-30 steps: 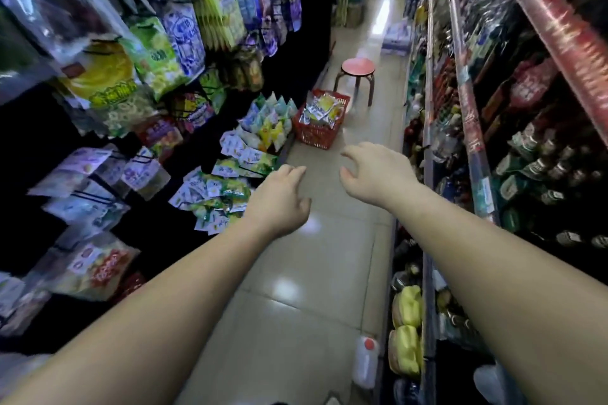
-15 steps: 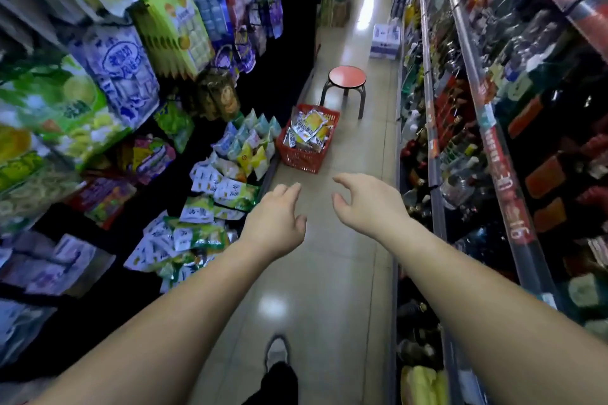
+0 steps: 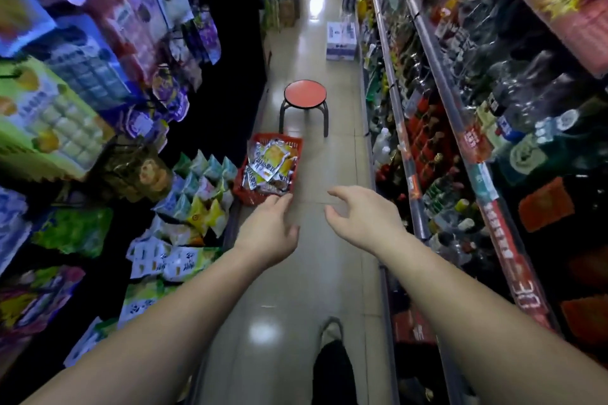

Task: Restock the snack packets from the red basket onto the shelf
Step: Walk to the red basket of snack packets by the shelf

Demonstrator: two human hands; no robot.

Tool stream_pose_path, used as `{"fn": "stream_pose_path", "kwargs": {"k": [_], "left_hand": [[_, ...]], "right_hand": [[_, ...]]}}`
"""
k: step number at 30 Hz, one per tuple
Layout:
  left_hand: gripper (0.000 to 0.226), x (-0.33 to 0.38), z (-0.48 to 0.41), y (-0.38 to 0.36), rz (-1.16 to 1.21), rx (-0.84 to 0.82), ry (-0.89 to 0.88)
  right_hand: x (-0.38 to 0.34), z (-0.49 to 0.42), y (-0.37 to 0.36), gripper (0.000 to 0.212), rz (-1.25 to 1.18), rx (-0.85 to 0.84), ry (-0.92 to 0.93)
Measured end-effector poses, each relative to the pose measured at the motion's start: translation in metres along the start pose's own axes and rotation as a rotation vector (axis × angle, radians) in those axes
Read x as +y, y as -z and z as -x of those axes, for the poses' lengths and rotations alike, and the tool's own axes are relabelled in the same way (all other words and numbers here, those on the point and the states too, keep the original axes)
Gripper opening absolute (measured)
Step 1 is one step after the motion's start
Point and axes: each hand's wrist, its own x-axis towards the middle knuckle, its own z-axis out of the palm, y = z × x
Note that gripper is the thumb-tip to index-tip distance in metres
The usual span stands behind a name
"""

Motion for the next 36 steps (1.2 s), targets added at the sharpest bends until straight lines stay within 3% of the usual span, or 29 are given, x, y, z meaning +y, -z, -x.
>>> {"fn": "stream_pose_path", "kwargs": {"k": [7,18,28,36], "left_hand": [[0.066,0.017,-0.151,0.005,0.047,-0.009,0.085],[0.067,-0.022,-0.406,0.037,0.113,0.024,0.181],[0.053,-0.053,-0.638,0.080,0.131,-0.016,0.298],[0.059,-0.067,-0.819,0.074,0.149,0.018,0.491]], "right_hand": [[0.063,-0.169,0.031,0.048,-0.021,-0.088,0.013],[0.079,-0.435,0.063,0.047,-0.006,-0.147,0.083],[0.098,-0.688,0.107,0.051,-0.042,-0.205,0.094],[0.131,-0.909,0.111,0.057,-0.026,-0.329,0.253]]}}
